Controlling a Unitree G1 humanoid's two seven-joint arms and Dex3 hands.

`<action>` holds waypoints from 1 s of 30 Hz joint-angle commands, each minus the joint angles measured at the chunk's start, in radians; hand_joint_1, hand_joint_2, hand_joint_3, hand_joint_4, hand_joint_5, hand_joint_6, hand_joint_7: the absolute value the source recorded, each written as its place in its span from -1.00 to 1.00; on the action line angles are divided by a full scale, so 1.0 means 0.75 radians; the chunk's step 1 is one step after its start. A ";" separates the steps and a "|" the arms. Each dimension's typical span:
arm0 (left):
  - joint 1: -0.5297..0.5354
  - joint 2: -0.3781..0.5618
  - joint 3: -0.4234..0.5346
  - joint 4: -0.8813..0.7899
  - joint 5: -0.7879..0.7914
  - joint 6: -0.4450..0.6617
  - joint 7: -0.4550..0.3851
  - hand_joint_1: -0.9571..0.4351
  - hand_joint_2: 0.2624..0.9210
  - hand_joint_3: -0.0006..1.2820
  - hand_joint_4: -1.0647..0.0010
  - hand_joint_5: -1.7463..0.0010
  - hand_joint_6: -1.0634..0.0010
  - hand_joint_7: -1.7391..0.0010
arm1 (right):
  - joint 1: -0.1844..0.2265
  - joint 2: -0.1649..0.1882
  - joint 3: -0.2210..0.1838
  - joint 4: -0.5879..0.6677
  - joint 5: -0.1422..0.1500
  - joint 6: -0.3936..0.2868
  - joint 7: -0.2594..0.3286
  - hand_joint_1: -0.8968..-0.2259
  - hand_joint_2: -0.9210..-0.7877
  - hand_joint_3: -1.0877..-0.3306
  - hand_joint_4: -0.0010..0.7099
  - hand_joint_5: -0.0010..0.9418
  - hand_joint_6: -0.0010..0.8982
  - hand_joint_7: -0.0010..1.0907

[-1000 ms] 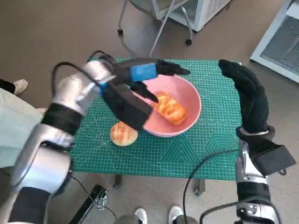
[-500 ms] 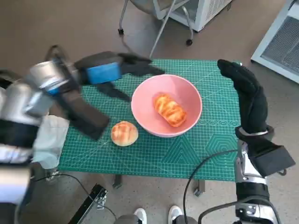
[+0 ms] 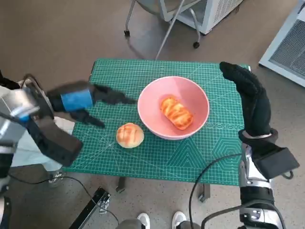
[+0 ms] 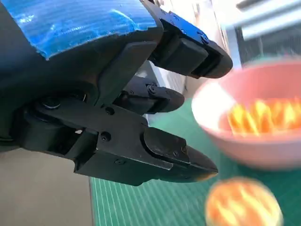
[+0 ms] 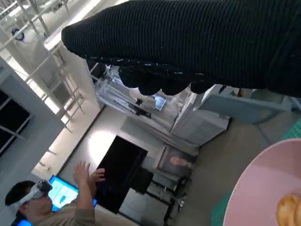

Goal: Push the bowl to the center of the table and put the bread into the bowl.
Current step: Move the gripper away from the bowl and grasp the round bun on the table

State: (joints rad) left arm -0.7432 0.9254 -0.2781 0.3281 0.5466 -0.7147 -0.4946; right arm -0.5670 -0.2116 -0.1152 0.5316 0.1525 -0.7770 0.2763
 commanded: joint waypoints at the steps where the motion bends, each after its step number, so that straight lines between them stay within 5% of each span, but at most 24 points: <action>1: 0.034 0.012 0.010 -0.037 0.008 -0.023 -0.012 0.30 0.62 -1.00 0.06 0.97 -0.04 0.94 | 0.015 0.008 0.008 -0.005 0.014 0.038 0.025 -0.17 -1.00 -0.32 -0.03 -0.94 -0.99 0.51; 16: 0.105 -0.075 -0.062 -0.015 0.161 0.056 0.010 0.22 0.61 -1.00 0.06 0.99 -0.12 0.94 | 0.016 0.006 0.002 0.005 0.033 0.032 0.070 -0.15 -1.00 -0.33 -0.04 -0.94 -1.00 0.53; 30: 0.041 -0.184 -0.195 0.158 0.406 0.044 0.180 0.15 0.63 -0.99 0.07 1.00 -0.12 0.96 | 0.028 -0.018 -0.019 0.007 0.004 0.021 0.054 -0.12 -1.00 -0.31 -0.03 -0.94 -1.00 0.53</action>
State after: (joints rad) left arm -0.6868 0.8072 -0.3963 0.4145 0.8144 -0.6748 -0.3901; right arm -0.5676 -0.2198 -0.1229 0.5267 0.1601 -0.7657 0.3216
